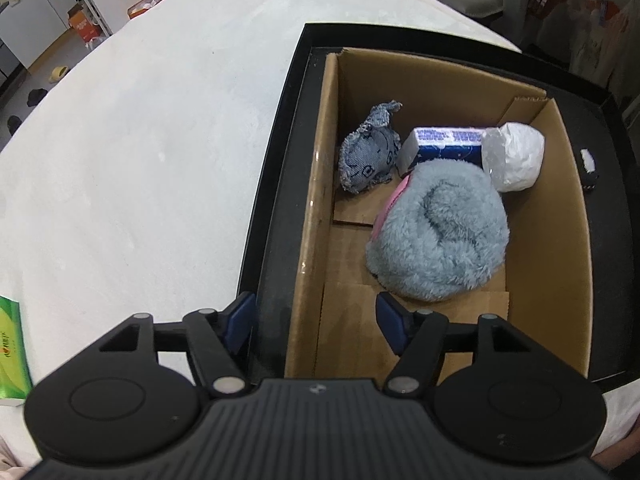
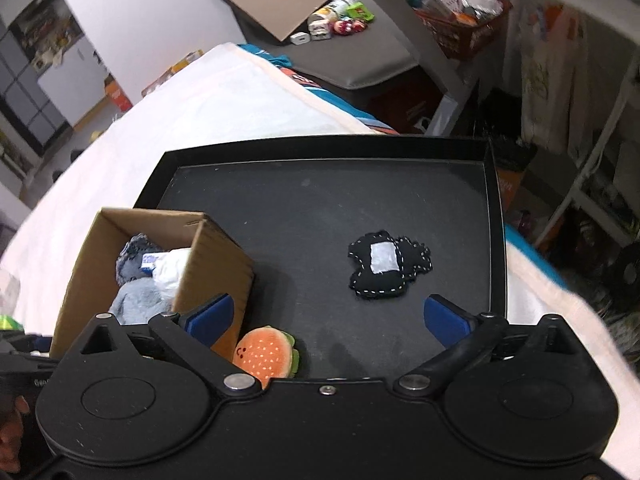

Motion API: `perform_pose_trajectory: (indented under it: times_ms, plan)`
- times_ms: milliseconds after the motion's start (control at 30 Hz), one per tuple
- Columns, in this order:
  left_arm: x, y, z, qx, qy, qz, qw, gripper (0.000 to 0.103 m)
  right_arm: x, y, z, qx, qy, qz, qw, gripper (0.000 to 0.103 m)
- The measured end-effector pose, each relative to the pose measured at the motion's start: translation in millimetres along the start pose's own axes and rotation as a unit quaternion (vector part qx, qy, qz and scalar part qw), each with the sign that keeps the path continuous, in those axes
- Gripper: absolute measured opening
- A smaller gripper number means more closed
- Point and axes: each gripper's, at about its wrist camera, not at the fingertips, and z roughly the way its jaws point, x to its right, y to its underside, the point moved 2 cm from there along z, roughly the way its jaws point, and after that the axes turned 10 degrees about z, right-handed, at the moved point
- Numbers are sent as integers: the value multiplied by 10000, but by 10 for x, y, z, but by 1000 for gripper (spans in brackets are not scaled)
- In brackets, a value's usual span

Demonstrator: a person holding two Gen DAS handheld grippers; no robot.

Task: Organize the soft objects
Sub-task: 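Move the right tool to the black stitched plush and grasp it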

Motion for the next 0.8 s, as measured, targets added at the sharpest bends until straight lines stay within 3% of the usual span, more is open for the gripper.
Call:
perform_pose_trajectory:
  times_ms: [800]
  plan:
    - [291, -198, 134, -391, -730, 265, 9962, 68, 279, -117, 449, 151, 81, 76, 9998, 102]
